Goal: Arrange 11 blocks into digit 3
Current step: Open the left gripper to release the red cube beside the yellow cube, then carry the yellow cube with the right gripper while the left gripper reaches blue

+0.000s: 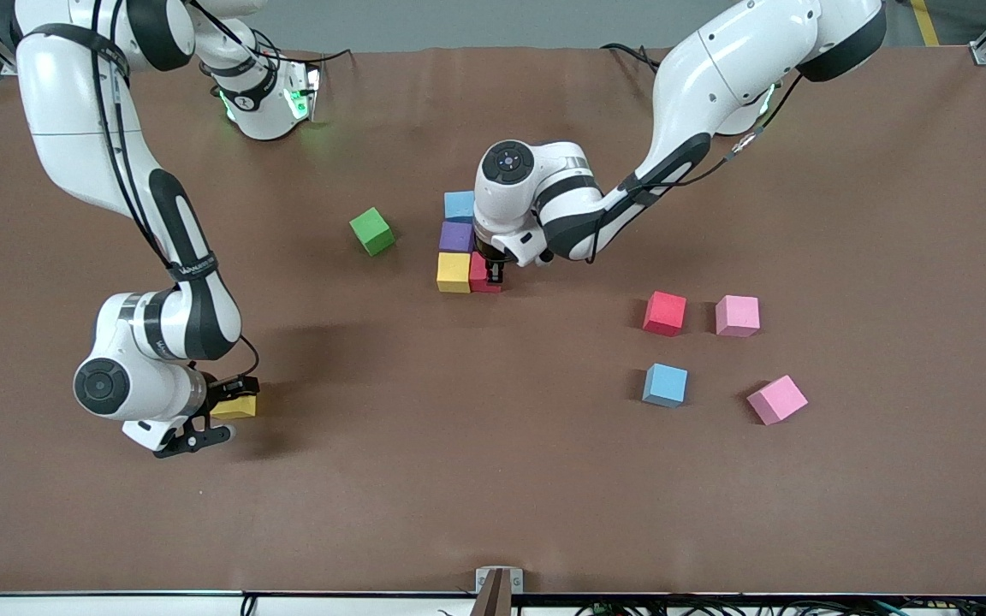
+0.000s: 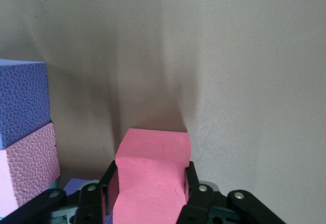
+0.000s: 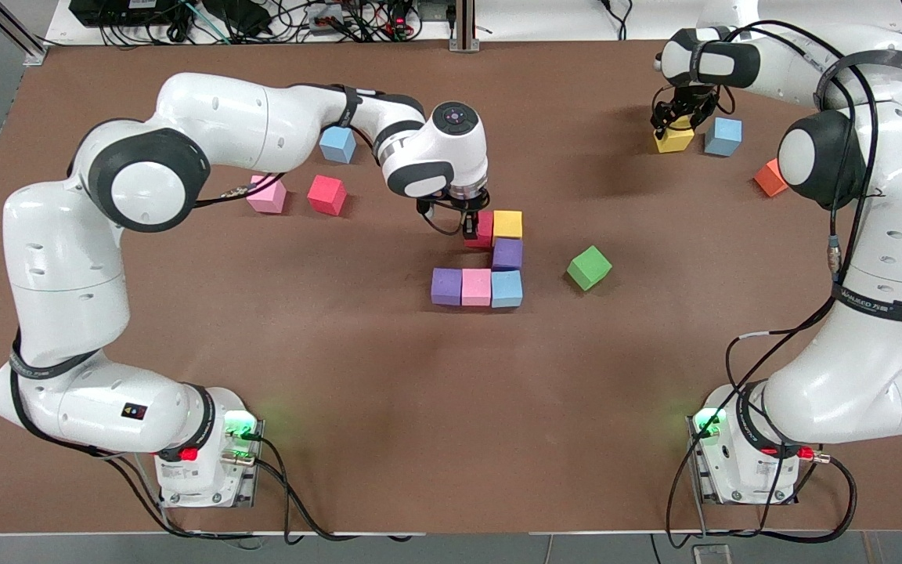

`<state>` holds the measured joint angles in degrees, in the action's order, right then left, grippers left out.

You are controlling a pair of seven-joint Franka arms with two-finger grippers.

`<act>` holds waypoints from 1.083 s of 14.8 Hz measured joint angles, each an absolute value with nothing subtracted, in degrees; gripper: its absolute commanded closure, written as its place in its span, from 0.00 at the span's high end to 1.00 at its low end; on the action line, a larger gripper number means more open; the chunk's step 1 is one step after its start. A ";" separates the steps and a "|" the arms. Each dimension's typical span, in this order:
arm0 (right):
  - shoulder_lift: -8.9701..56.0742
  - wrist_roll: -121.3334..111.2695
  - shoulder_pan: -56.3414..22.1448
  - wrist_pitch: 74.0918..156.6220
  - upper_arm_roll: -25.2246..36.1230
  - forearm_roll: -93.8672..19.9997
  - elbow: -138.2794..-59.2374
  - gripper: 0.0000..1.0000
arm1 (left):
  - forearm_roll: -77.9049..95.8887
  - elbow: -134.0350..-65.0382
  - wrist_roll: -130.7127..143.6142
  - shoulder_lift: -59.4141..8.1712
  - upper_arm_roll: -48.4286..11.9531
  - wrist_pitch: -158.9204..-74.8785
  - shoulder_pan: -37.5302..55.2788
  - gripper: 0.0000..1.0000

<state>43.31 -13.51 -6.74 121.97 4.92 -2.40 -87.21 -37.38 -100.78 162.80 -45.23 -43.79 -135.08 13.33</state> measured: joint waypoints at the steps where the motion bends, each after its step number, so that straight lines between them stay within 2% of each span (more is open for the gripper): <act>1: 43.31 -13.51 -6.74 121.92 4.91 -2.40 -87.21 0.90 | -37.38 -100.74 162.79 -45.23 -43.75 -135.08 13.32 1.00; 5: 43.31 -13.51 -6.75 121.16 4.83 -2.40 -87.21 0.85 | -37.38 -100.72 162.79 -45.28 -43.74 -135.00 13.43 1.00; 11: 43.30 -13.51 -6.77 120.81 4.72 -2.40 -87.18 0.85 | -37.38 -100.06 161.88 -45.10 -44.86 -130.78 13.30 1.00; 13: 43.28 -13.51 -6.78 120.81 4.72 -2.40 -87.11 0.85 | -37.40 -98.79 161.23 -44.61 -48.07 -126.21 12.03 1.00; 16: 43.28 -13.51 -6.78 120.81 4.72 -2.40 -86.93 0.83 | -37.77 -96.01 158.95 -43.42 -56.57 -117.47 5.57 1.00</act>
<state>43.28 -13.51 -6.78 120.81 4.72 -2.40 -86.93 -37.77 -96.01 158.95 -43.42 -56.57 -117.47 5.57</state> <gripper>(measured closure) 0.154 0.000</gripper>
